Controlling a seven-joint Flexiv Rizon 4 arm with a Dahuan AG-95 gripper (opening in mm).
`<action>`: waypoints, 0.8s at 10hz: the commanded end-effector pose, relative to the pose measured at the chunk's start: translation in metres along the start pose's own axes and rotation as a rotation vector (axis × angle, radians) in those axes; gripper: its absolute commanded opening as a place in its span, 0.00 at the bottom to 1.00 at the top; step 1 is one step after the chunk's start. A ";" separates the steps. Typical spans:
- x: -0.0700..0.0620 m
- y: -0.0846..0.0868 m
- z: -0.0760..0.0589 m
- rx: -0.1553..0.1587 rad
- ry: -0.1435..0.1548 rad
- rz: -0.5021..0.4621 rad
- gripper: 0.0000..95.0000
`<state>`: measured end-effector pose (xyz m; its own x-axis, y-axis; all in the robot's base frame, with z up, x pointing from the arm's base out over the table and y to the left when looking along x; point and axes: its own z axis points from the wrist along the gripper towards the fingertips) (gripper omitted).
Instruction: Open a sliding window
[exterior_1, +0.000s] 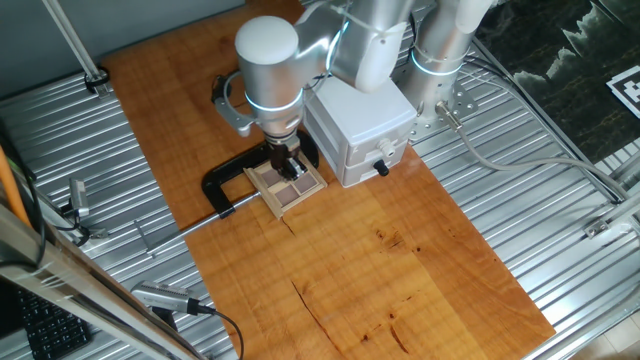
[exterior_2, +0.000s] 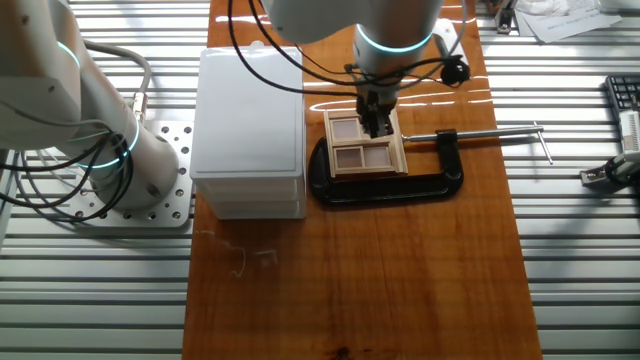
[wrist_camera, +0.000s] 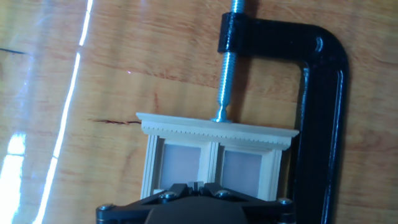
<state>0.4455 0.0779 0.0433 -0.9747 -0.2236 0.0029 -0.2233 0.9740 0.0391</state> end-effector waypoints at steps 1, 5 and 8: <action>0.004 0.001 0.003 0.002 -0.002 0.003 0.00; 0.016 0.009 0.010 0.007 -0.010 0.029 0.00; 0.018 0.012 0.014 0.007 -0.011 0.043 0.00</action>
<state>0.4254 0.0868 0.0285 -0.9842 -0.1771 -0.0057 -0.1772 0.9836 0.0329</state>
